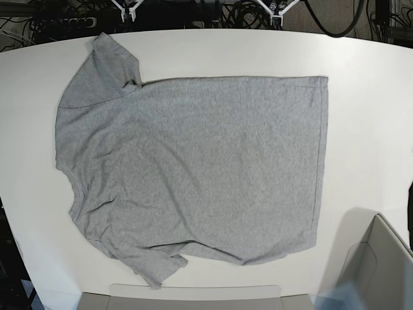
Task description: Fold the T-shirt properly
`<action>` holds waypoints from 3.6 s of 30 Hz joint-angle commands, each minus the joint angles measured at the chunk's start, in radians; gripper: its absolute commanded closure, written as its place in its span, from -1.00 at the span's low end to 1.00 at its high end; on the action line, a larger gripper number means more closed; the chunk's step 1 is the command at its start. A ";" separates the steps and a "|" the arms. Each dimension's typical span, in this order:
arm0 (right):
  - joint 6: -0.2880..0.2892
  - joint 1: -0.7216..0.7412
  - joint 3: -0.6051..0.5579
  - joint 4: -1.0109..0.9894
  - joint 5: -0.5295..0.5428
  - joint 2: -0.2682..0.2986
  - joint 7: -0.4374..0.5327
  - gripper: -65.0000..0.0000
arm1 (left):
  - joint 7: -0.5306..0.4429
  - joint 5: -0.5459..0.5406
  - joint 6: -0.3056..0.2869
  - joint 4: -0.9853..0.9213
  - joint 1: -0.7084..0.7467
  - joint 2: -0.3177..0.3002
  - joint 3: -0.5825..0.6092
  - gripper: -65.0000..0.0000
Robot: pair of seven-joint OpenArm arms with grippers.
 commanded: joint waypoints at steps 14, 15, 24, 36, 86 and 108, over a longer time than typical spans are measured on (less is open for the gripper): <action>-0.003 -0.250 0.000 -0.006 -0.001 0.034 0.743 0.99 | -0.829 -0.003 0.006 -0.002 0.263 0.004 -0.004 0.99; -0.003 -0.261 0.000 -0.006 -0.001 0.034 0.785 0.99 | -0.866 -0.003 0.006 -0.002 0.273 0.004 -0.004 0.99; -0.003 -0.370 0.000 0.114 -0.001 0.039 0.840 0.99 | -0.954 -0.003 0.006 0.087 0.381 0.006 -0.004 0.99; -0.003 -0.882 0.002 1.114 0.013 0.041 0.822 0.98 | -0.952 -0.003 0.004 0.891 0.795 0.006 -0.004 0.91; 0.126 -0.686 -0.314 1.662 1.405 0.837 0.266 0.13 | -0.584 0.002 0.006 1.461 0.890 0.000 0.006 0.59; 0.122 -0.667 -0.241 1.518 1.405 0.782 0.266 0.13 | -0.582 0.002 0.006 1.463 0.890 0.000 0.006 0.59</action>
